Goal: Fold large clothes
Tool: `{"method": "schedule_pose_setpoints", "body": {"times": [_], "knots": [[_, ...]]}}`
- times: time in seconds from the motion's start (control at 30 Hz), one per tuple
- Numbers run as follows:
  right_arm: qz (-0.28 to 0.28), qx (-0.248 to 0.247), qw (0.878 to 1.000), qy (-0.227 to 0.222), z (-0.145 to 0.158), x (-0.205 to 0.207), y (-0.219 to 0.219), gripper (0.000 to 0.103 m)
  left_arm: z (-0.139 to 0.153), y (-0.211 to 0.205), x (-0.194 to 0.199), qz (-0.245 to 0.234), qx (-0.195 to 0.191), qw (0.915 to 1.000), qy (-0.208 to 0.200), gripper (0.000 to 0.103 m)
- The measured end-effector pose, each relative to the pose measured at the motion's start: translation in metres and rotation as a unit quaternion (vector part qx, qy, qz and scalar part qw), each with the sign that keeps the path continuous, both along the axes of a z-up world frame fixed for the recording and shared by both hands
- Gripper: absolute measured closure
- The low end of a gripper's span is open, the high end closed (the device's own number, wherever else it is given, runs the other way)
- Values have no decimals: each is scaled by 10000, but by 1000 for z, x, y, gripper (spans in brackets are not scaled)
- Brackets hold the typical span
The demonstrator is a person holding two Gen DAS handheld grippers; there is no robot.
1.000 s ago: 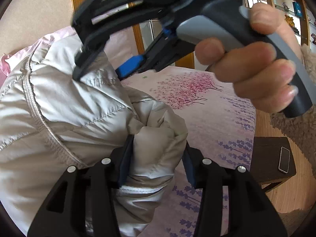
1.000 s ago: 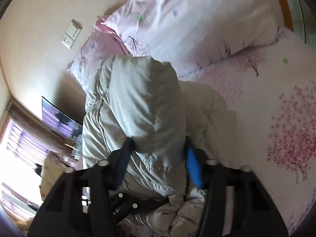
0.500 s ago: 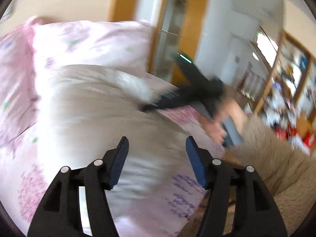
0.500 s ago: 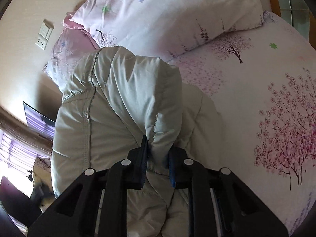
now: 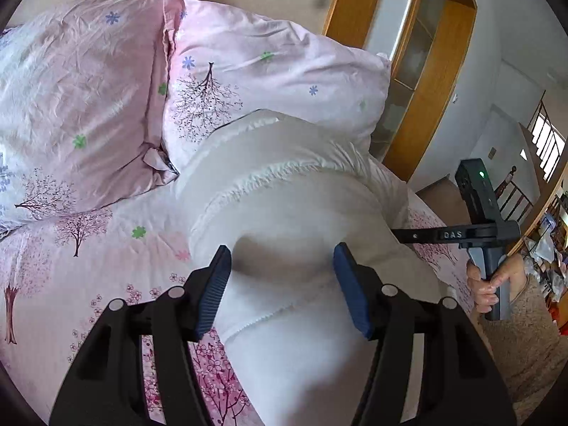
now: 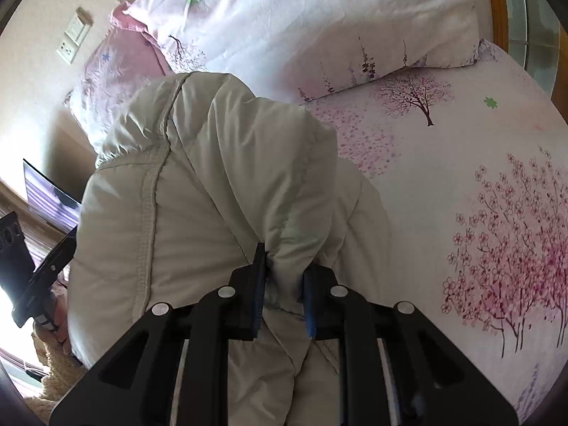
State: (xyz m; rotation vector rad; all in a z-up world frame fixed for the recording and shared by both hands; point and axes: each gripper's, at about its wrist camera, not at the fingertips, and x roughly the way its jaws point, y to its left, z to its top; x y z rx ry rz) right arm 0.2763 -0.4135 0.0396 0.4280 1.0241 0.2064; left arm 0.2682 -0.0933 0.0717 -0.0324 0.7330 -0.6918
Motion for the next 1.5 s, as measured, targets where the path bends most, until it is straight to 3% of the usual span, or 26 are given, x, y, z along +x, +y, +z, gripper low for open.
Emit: {"method": "schedule_pose_setpoints", "body": {"times": [0.17,0.6,0.77,0.9,1.03,1.17,1.27,1.5], "knots": [[76,-239,9995,179,-8,14,0,84,-14,-15,-8,3,186,9998,87,43],[237,-322,9970,656,-35,42,-1,82,-26,-29,-4,227,409,9988,159,43],[48,-1048,9934,470,0,27,7,73,-30,-24,-3,239,427,9984,275,41],[-258,-1017,9939,-326,45,10,6,73,-31,-21,0,208,384,9985,335,40],[-12,-1396,9889,-513,52,23,32,73,-31,-24,0,198,446,9984,296,40],[270,-1694,9851,96,24,53,51,73,-32,-24,0,149,438,9986,268,40],[475,-1606,9844,531,4,61,51,74,-33,-27,0,112,477,9986,218,40],[616,-1317,9836,1065,-23,83,42,74,-34,-39,8,55,612,9979,225,39]]}}
